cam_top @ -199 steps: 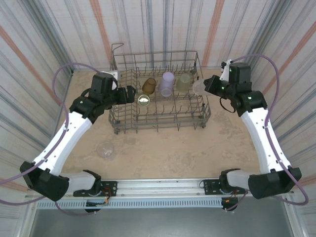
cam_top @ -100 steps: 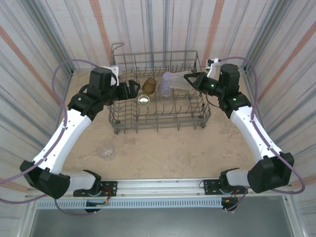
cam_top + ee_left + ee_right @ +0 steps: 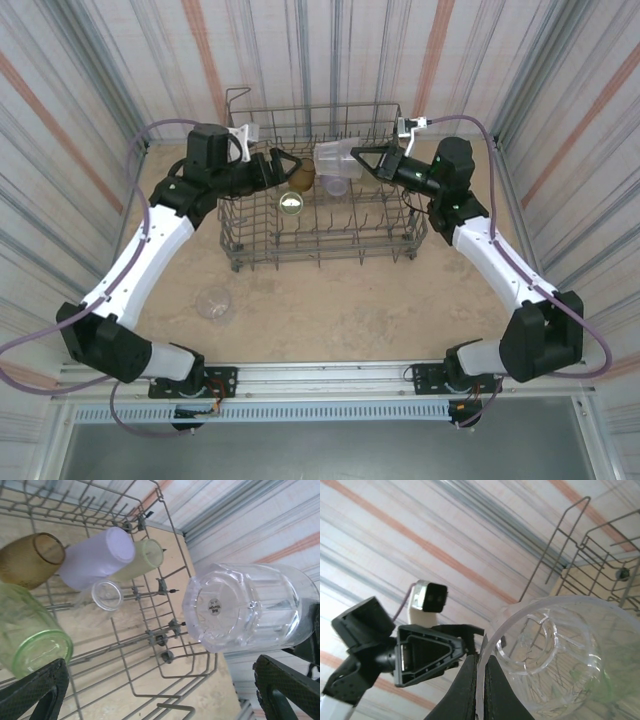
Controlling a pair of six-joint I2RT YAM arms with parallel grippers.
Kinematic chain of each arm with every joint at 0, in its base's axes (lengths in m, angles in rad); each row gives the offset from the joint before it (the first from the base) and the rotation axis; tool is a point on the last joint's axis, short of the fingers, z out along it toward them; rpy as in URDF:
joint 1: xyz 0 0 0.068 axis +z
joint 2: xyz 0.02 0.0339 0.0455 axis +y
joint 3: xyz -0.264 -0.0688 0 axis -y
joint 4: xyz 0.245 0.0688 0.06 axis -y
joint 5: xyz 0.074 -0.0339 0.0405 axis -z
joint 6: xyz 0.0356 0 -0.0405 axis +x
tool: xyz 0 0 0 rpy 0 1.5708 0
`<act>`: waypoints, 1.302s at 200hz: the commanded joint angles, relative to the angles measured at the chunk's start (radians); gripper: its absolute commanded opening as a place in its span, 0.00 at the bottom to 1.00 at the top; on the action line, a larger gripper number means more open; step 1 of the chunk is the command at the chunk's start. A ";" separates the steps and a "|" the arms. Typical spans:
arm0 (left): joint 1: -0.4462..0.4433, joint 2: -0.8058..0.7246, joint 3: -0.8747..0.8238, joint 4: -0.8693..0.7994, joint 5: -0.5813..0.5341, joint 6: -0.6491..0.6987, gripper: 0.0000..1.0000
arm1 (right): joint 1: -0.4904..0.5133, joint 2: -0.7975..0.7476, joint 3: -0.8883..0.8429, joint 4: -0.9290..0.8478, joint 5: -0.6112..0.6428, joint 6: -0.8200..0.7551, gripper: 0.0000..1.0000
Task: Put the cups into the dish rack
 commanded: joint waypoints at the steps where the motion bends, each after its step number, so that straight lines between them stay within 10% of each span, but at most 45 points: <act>1: 0.006 0.013 0.033 0.084 0.112 -0.051 0.99 | 0.003 0.034 -0.006 0.165 -0.055 0.067 0.00; 260: 0.012 0.062 -0.072 0.408 0.283 -0.304 0.87 | 0.084 0.214 -0.024 0.688 -0.077 0.348 0.00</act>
